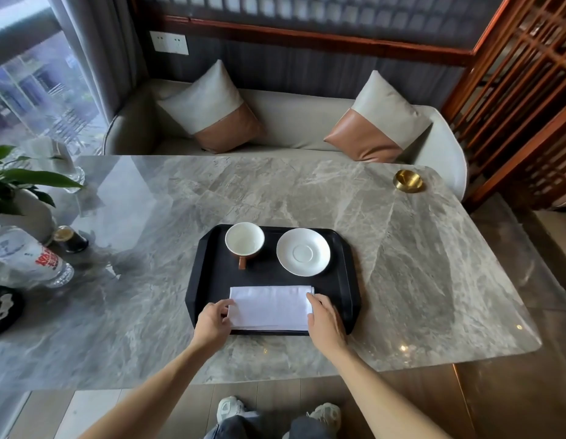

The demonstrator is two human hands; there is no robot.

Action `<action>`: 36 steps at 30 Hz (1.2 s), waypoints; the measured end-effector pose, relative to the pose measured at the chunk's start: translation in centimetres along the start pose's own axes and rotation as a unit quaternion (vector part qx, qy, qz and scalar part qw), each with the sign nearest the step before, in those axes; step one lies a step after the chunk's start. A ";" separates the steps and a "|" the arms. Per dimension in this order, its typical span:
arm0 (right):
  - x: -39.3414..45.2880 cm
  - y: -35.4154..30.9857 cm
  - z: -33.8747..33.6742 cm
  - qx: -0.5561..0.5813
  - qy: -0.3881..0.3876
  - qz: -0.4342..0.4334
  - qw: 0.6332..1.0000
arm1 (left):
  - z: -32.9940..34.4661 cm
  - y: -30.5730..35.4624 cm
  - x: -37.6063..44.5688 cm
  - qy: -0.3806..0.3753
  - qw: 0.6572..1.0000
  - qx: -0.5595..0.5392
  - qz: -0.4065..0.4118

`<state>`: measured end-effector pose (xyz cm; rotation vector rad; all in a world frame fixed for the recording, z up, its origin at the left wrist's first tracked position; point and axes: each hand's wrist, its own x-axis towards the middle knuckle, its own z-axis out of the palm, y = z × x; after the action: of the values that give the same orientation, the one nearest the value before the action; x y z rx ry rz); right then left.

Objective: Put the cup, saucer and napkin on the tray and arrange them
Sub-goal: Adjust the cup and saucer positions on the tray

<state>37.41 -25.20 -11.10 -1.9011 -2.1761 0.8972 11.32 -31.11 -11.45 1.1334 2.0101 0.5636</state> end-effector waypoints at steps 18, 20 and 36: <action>1.3 -0.6 -0.4 -0.203 -0.069 -0.035 0.976 | -1.5 0.7 1.7 -0.064 0.934 0.314 0.158; 1.3 -0.4 -0.4 -0.219 -0.069 -0.044 0.972 | -1.5 0.8 1.7 -0.066 0.922 0.344 0.163; 6.3 -2.1 -2.8 -0.233 0.007 -0.056 0.971 | -2.0 4.4 6.4 0.125 0.978 0.146 0.076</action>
<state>35.56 -18.41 -9.53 -1.9191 -2.6304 0.3693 9.94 -23.37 -9.74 1.4634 2.2892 0.5200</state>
